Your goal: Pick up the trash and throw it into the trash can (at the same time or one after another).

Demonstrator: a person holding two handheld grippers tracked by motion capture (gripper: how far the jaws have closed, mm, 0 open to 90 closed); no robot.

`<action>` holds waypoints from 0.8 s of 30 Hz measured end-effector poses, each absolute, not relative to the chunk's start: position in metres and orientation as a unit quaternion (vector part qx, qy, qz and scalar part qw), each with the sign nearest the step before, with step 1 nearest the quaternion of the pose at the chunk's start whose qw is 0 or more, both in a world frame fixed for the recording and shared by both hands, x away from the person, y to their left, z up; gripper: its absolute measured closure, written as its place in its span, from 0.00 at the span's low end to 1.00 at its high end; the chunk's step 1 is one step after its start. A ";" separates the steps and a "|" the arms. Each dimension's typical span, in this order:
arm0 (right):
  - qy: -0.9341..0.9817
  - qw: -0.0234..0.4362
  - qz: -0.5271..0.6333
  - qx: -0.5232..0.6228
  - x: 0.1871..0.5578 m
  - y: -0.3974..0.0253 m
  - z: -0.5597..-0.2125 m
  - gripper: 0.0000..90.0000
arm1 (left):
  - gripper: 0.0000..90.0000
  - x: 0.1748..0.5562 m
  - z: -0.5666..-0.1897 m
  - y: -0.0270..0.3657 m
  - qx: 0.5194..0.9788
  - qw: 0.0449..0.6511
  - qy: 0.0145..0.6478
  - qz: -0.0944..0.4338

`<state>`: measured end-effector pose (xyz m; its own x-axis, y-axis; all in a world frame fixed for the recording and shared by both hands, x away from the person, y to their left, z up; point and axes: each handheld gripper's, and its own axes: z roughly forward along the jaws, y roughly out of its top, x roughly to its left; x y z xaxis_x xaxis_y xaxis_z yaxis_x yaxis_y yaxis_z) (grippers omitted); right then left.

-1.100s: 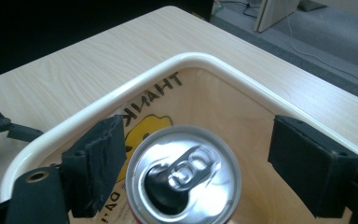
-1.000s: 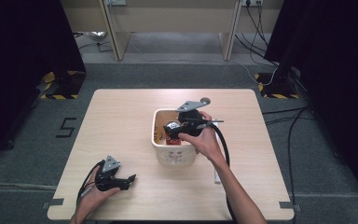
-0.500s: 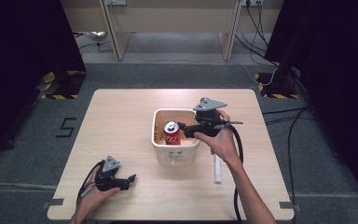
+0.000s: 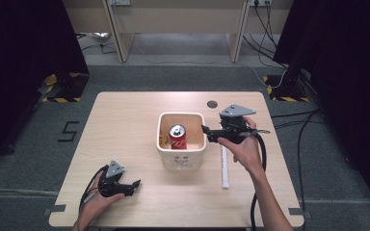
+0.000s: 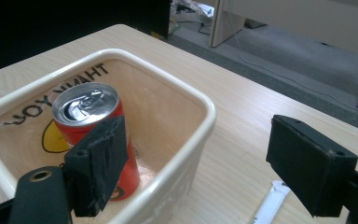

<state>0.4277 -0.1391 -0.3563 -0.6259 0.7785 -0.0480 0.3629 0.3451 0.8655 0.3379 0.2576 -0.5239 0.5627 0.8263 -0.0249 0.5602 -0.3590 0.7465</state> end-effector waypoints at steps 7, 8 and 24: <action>0.778 0.242 0.444 0.372 0.424 -0.154 -0.358 0.24 | 0.15 0.338 -0.524 0.258 0.804 0.367 0.431 0.181; 0.777 0.243 0.444 0.375 0.424 -0.156 -0.359 0.24 | 0.15 0.338 -0.524 0.258 0.804 0.367 0.431 0.181; 0.774 0.254 0.416 0.405 0.414 -0.185 -0.386 0.29 | 0.15 0.338 -0.524 0.258 0.804 0.367 0.431 0.181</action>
